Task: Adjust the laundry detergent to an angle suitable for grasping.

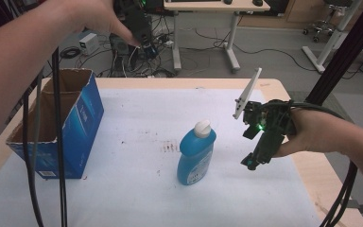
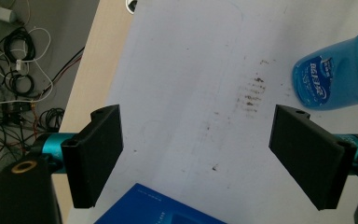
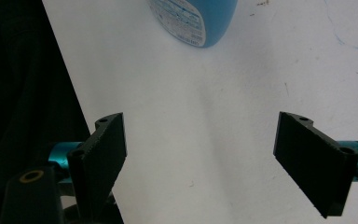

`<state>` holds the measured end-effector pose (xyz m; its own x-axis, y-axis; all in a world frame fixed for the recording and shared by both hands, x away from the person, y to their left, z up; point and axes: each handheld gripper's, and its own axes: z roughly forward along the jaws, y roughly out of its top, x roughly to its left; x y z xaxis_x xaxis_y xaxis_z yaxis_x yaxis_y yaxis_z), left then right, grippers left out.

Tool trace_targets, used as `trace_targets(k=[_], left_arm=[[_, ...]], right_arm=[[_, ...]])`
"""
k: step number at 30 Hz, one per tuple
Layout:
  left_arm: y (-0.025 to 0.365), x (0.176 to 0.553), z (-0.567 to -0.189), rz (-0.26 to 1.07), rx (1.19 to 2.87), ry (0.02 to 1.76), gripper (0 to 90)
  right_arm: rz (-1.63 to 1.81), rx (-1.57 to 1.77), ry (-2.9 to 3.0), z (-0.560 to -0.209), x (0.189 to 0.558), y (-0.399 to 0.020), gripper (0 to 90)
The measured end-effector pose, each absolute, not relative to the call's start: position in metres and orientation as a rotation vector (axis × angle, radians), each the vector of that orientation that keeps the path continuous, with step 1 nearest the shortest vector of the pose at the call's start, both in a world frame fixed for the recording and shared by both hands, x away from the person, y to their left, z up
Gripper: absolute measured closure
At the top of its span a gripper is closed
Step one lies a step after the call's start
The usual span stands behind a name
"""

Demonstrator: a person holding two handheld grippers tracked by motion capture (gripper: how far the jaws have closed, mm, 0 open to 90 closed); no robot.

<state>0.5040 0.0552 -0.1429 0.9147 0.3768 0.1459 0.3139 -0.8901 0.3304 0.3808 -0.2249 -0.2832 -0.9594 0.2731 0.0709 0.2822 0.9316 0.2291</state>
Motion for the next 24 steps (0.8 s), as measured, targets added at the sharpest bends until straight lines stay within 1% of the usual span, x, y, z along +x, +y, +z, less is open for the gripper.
trace_targets(k=[16,21,24], left_arm=[[0.058,0.5,-0.141,0.315,2.782,0.495,17.5],[0.063,0.494,-0.141,0.333,2.771,0.479,17.5],[0.068,0.488,-0.142,0.321,2.746,0.469,17.5]], right_arm=[[-0.395,-0.466,-3.054,-0.281,0.383,-0.229,16.7],[-0.409,-0.484,-3.052,-0.281,0.385,-0.231,16.7],[-0.421,-0.492,-3.05,-0.28,0.386,-0.232,16.7]])
